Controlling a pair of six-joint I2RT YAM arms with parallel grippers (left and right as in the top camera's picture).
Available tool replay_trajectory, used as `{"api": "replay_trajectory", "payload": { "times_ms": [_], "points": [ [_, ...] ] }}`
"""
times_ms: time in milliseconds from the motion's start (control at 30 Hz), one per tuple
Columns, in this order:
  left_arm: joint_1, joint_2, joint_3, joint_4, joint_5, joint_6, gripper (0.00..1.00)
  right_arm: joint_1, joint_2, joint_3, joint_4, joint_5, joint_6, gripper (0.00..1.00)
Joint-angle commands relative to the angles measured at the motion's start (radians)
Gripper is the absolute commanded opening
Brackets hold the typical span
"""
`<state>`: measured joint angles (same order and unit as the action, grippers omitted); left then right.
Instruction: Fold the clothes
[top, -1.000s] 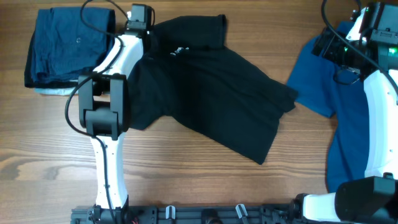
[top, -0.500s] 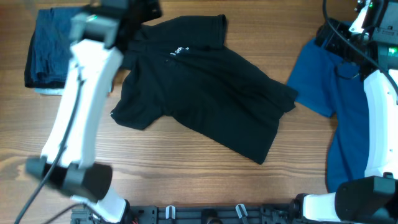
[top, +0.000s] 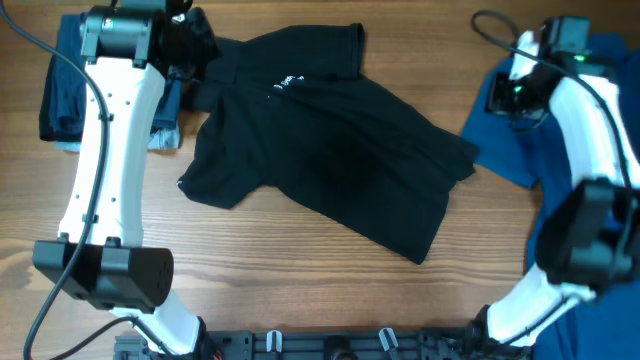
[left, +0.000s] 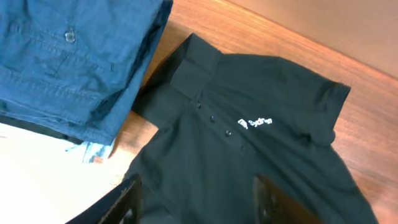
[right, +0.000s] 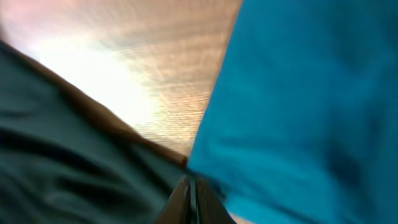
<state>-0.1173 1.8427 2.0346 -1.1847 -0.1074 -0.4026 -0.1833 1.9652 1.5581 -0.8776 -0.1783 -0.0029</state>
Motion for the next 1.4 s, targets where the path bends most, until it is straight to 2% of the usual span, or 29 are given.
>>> {"api": "replay_trajectory", "payload": {
  "times_ms": [0, 200, 333, 500, 633, 733, 833, 967, 1033, 1100, 1167, 1267, 1367],
  "points": [
    [0.003, 0.003, -0.005, -0.011, -0.002, 0.002, 0.63, 0.000, 0.103, -0.009, 0.018, -0.033, -0.051, 0.04],
    [0.003, 0.003, -0.005, -0.010, -0.002, 0.002, 0.65, 0.000, 0.205, -0.009, 0.067, -0.023, -0.051, 0.04],
    [0.003, 0.003, -0.005, -0.010, -0.002, 0.002, 0.66, -0.026, 0.259, -0.009, 0.056, 0.122, -0.047, 0.04],
    [0.003, 0.003, -0.005, -0.010, -0.002, 0.003, 0.66, -0.138, 0.287, -0.009, 0.062, 0.271, -0.045, 0.04],
    [0.003, 0.003, -0.005, -0.010, -0.003, 0.005, 0.67, -0.284, 0.286, -0.009, 0.123, 0.397, -0.043, 0.04],
    [0.003, 0.003, -0.005, -0.010, -0.003, 0.005, 0.67, -0.351, 0.286, -0.007, 0.168, 0.356, -0.050, 0.04],
    [0.003, 0.003, -0.005, -0.006, -0.003, 0.005, 0.67, -0.373, 0.286, 0.030, 0.175, 0.195, -0.050, 0.07],
    [0.003, 0.003, -0.005, -0.002, -0.002, 0.005, 0.67, -0.352, 0.260, 0.162, 0.071, 0.125, -0.050, 0.11],
    [0.002, 0.003, -0.005, -0.002, -0.003, 0.005, 0.67, -0.330, 0.209, 0.291, -0.063, 0.121, -0.044, 0.14],
    [0.002, 0.003, -0.005, -0.002, -0.003, 0.005, 0.68, -0.306, 0.139, 0.401, -0.209, 0.032, -0.042, 0.16],
    [0.002, 0.003, -0.005, -0.002, -0.002, 0.005, 0.68, -0.285, 0.083, 0.432, -0.281, -0.045, -0.018, 0.16],
    [0.002, 0.003, -0.005, -0.002, -0.002, 0.005, 0.73, -0.239, 0.010, 0.431, -0.415, -0.115, 0.073, 0.05],
    [0.002, 0.003, -0.005, -0.002, -0.002, 0.005, 0.77, -0.161, 0.008, 0.419, -0.547, -0.117, 0.081, 0.04]
  ]
}}
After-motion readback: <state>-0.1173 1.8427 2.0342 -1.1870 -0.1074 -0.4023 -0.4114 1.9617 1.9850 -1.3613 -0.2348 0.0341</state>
